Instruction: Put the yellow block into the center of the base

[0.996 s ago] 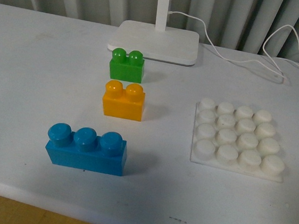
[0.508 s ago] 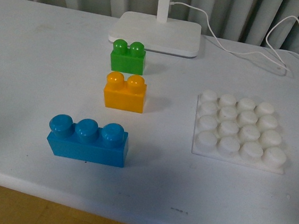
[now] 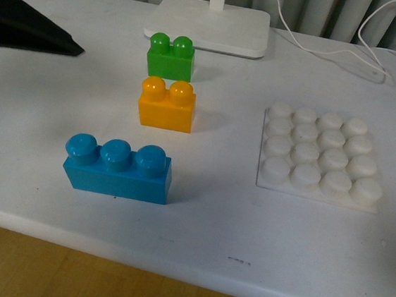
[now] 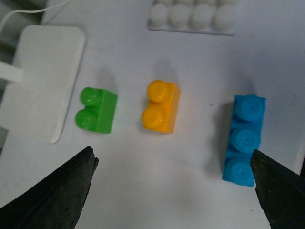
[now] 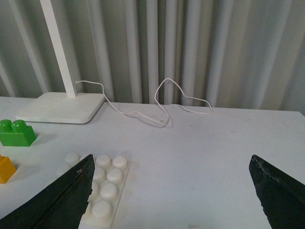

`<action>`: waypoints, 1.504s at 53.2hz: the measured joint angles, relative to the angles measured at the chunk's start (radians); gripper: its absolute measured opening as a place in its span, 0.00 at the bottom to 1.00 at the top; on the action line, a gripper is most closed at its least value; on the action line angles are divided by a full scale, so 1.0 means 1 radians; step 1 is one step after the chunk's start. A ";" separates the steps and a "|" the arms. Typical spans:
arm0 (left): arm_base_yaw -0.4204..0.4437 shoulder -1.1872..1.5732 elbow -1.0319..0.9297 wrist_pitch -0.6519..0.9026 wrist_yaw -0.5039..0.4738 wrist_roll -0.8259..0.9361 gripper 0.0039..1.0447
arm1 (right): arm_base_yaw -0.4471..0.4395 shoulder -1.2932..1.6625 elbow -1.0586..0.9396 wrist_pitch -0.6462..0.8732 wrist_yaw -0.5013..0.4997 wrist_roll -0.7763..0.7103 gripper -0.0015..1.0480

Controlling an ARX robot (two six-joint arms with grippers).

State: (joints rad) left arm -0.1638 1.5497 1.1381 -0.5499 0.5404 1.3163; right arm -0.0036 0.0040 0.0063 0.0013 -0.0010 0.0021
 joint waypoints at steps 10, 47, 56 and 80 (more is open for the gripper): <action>-0.072 0.130 0.121 -0.131 -0.082 0.111 0.94 | 0.000 0.000 0.000 0.000 0.000 0.000 0.91; -0.132 0.571 0.536 -0.222 -0.156 0.117 0.94 | 0.000 0.000 0.000 -0.001 0.000 0.000 0.91; -0.150 0.616 0.565 -0.222 -0.156 0.114 0.94 | 0.000 0.000 0.000 -0.001 0.000 0.000 0.91; -0.166 0.649 0.564 -0.225 -0.180 0.113 0.87 | 0.000 0.000 0.000 -0.001 0.000 0.000 0.91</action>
State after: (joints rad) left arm -0.3298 2.1990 1.7020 -0.7746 0.3603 1.4288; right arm -0.0036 0.0040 0.0063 0.0006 -0.0010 0.0021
